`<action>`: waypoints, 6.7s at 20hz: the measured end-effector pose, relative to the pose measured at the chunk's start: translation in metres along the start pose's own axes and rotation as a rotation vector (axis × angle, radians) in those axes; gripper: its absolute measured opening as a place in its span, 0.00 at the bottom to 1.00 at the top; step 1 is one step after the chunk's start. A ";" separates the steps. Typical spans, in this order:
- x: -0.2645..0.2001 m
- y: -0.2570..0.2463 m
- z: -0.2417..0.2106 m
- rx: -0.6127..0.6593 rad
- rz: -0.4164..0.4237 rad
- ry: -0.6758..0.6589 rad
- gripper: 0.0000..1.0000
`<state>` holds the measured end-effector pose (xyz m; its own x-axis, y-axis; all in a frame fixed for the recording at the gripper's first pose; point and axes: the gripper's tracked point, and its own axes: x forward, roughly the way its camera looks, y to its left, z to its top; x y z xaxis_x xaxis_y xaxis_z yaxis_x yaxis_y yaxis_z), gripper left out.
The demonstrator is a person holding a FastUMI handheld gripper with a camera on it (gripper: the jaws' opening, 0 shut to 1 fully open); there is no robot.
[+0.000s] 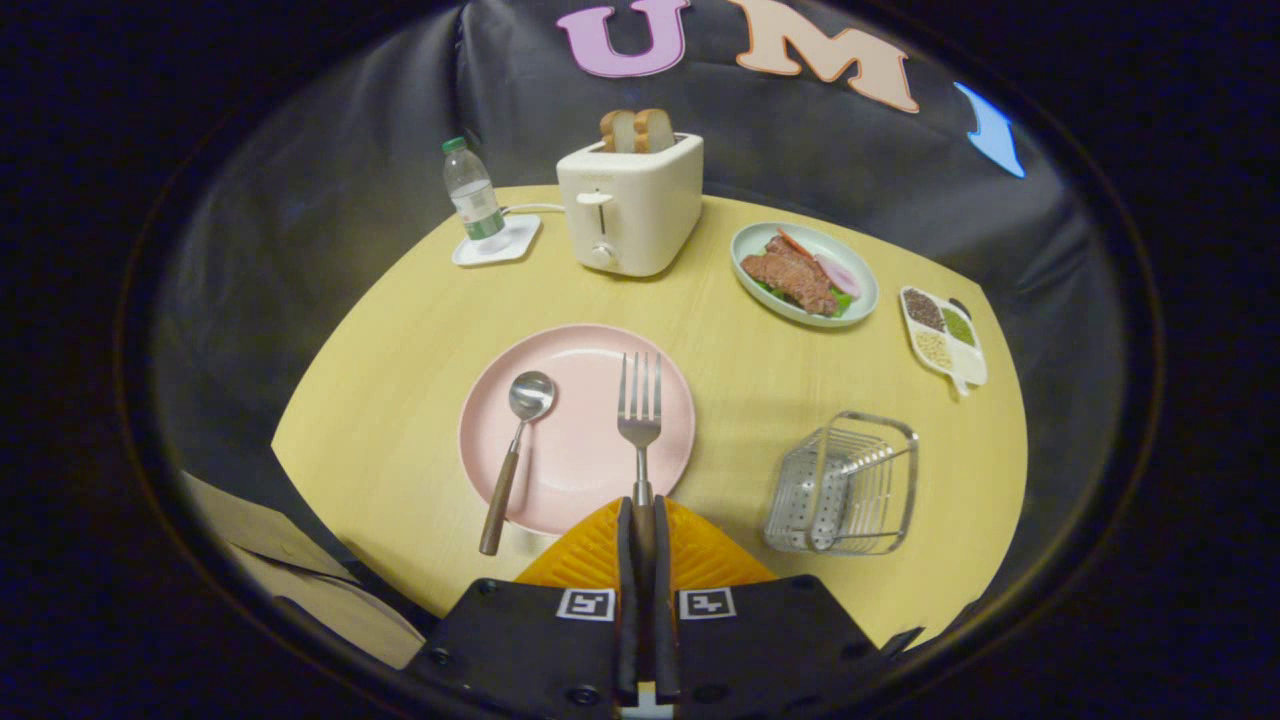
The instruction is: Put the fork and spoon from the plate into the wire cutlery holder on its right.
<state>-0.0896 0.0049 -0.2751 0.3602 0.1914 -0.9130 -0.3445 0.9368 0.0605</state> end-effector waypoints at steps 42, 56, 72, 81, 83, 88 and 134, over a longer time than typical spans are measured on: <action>-0.017 -0.085 0.020 -0.120 -0.159 0.037 0.91; 0.038 0.063 0.021 -0.109 -0.074 -0.203 0.99; 0.110 0.103 -0.029 -0.180 -0.027 0.009 0.37; 0.099 0.088 -0.028 -0.178 -0.016 0.044 0.12; 0.092 0.081 -0.023 -0.182 -0.025 0.034 0.12; 0.082 0.067 -0.019 -0.166 -0.030 0.025 0.12; -0.054 -0.125 -0.014 -0.170 -0.154 0.156 0.07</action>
<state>-0.0780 -0.1264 -0.2393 0.2865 -0.0096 -0.9580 -0.4416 0.8861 -0.1410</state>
